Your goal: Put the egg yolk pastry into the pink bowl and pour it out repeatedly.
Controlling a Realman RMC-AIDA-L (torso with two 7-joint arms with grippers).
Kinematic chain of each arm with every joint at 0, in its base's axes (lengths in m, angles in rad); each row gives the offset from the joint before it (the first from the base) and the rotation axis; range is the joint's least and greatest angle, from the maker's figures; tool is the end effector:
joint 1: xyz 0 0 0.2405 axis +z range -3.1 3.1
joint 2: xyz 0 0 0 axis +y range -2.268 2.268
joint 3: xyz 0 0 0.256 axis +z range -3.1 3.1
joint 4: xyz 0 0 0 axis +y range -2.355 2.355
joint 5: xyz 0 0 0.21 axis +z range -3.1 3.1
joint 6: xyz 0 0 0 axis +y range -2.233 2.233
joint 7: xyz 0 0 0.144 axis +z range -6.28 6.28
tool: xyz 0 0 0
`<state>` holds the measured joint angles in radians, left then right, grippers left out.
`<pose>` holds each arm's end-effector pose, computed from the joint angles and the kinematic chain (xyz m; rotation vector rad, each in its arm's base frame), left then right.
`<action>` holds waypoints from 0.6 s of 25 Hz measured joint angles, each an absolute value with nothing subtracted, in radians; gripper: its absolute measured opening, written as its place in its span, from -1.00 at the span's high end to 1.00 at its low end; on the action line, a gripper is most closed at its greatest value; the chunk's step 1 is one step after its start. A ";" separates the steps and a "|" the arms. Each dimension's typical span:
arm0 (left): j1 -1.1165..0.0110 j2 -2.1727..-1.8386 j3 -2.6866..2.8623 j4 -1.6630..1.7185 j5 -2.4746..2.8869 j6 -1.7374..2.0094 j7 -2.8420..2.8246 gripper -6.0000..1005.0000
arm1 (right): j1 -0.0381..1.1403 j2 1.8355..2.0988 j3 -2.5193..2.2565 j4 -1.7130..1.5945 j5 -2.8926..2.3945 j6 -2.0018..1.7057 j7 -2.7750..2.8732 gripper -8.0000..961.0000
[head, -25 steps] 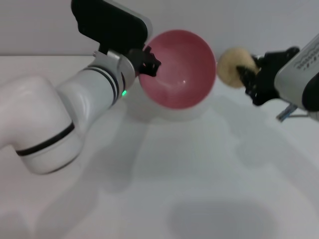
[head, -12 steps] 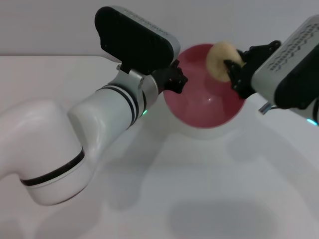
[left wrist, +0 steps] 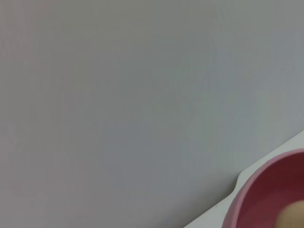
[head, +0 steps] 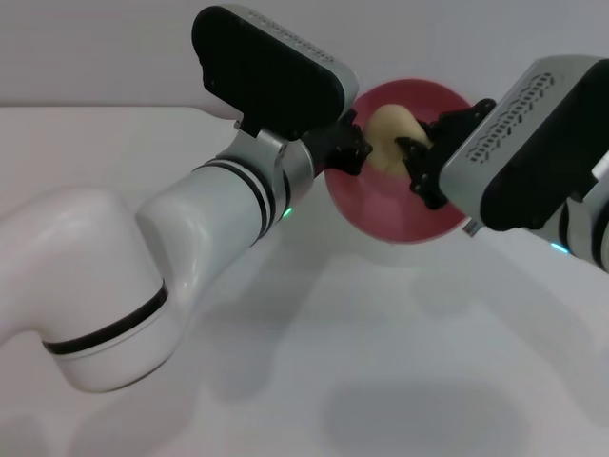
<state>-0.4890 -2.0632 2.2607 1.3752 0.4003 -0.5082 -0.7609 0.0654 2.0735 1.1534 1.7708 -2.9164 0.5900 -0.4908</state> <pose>-0.1008 0.3502 -0.1005 -2.1633 -0.4708 -0.2456 0.1399 0.3121 -0.0228 -2.2129 0.1648 0.0345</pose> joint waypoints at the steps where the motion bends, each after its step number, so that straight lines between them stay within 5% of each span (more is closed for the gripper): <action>1: -0.489 -2.063 2.261 1.375 0.400 -0.508 -0.761 0.99 | 0.061 2.074 1.156 1.771 -2.916 0.583 -0.489 0.73; 7: -0.481 -2.062 2.261 1.386 0.405 -0.510 -0.760 0.99 | 0.040 2.074 1.169 1.779 -2.916 0.567 -0.487 0.62; 12: -0.479 -2.062 2.261 1.390 0.399 -0.511 -0.737 0.99 | 0.029 2.074 1.170 1.787 -2.916 0.560 -0.486 0.19; 15: -0.480 -2.063 2.260 1.384 0.400 -0.511 -0.737 0.99 | -0.004 2.073 1.159 1.818 -2.916 0.515 -0.494 0.12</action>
<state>-0.4804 -2.0633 2.2598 1.3836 0.4004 -0.5109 -0.7367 -0.0040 2.0730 1.1593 1.8175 -2.9160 0.5152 -0.4936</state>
